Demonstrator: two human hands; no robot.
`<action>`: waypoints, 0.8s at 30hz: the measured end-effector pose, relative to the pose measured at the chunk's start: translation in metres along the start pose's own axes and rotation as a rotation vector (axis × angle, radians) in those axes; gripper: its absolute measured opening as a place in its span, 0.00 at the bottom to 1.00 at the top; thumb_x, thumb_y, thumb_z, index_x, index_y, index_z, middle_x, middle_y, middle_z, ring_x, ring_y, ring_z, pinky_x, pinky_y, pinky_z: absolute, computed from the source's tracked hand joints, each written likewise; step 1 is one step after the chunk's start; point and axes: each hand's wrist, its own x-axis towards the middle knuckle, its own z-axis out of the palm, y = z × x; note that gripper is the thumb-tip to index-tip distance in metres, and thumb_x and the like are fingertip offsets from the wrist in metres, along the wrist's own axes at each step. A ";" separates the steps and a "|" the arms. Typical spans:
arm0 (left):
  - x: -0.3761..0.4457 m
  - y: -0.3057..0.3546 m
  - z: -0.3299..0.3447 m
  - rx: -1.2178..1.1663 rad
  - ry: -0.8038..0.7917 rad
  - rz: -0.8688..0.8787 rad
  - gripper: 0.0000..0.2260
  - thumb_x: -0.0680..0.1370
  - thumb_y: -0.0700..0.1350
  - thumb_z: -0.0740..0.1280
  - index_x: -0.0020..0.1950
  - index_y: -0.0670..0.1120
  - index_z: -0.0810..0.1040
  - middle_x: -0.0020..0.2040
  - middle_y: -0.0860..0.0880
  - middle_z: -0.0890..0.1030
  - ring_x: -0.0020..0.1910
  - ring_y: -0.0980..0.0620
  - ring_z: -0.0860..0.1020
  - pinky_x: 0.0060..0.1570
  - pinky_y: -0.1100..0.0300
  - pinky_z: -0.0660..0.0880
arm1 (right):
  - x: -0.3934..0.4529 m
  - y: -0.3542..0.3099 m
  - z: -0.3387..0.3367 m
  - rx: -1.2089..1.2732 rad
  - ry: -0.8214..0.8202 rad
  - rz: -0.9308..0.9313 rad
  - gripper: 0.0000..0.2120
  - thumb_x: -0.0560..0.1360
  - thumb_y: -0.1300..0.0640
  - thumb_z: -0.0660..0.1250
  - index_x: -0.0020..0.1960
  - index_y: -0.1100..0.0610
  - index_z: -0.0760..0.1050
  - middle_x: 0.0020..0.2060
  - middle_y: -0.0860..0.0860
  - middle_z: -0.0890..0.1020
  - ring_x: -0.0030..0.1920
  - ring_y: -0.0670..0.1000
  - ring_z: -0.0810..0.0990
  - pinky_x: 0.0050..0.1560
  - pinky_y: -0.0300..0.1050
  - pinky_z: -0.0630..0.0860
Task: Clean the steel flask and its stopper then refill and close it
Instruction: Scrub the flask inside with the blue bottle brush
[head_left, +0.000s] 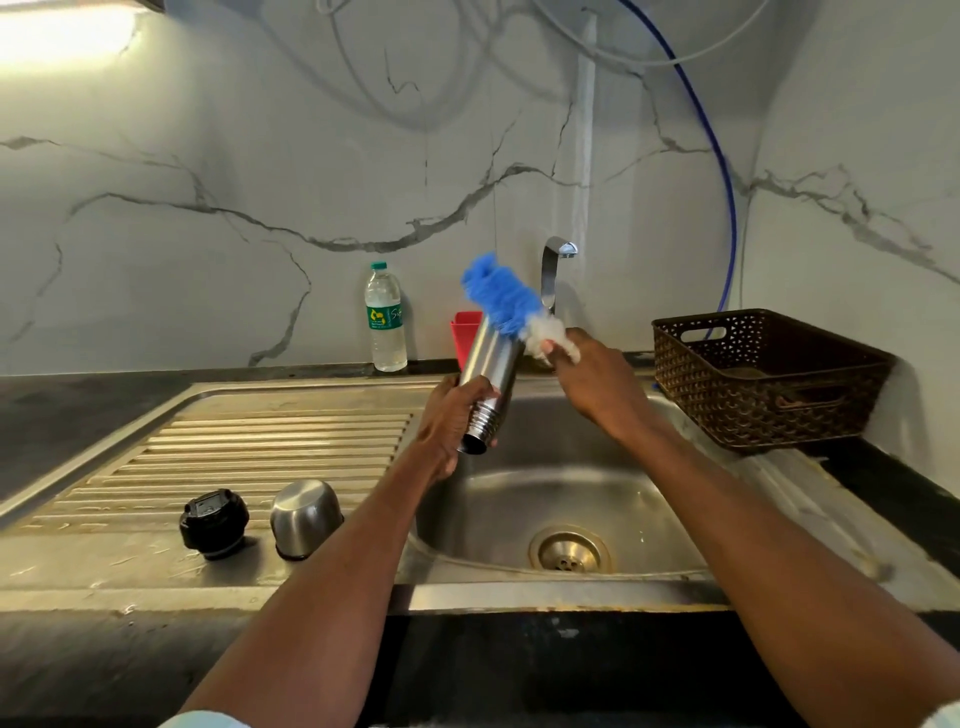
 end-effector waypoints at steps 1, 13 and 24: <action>0.000 -0.001 0.000 0.003 -0.017 -0.005 0.28 0.68 0.43 0.74 0.66 0.40 0.70 0.47 0.40 0.81 0.36 0.46 0.82 0.31 0.54 0.79 | -0.002 -0.001 0.001 0.001 -0.076 -0.036 0.20 0.81 0.41 0.57 0.68 0.50 0.71 0.54 0.53 0.81 0.44 0.51 0.77 0.44 0.45 0.71; 0.005 0.000 -0.005 0.080 0.057 -0.069 0.29 0.64 0.38 0.79 0.62 0.41 0.72 0.51 0.39 0.82 0.42 0.45 0.82 0.41 0.52 0.79 | -0.003 -0.009 -0.010 -0.006 -0.118 -0.044 0.20 0.81 0.42 0.58 0.65 0.54 0.74 0.52 0.55 0.81 0.42 0.52 0.76 0.40 0.44 0.69; -0.001 -0.003 0.000 0.200 -0.025 -0.038 0.27 0.68 0.36 0.77 0.63 0.49 0.70 0.53 0.37 0.81 0.39 0.43 0.82 0.32 0.53 0.81 | 0.002 -0.005 -0.012 0.105 -0.136 0.035 0.18 0.80 0.42 0.60 0.62 0.54 0.75 0.45 0.51 0.80 0.40 0.52 0.76 0.39 0.45 0.71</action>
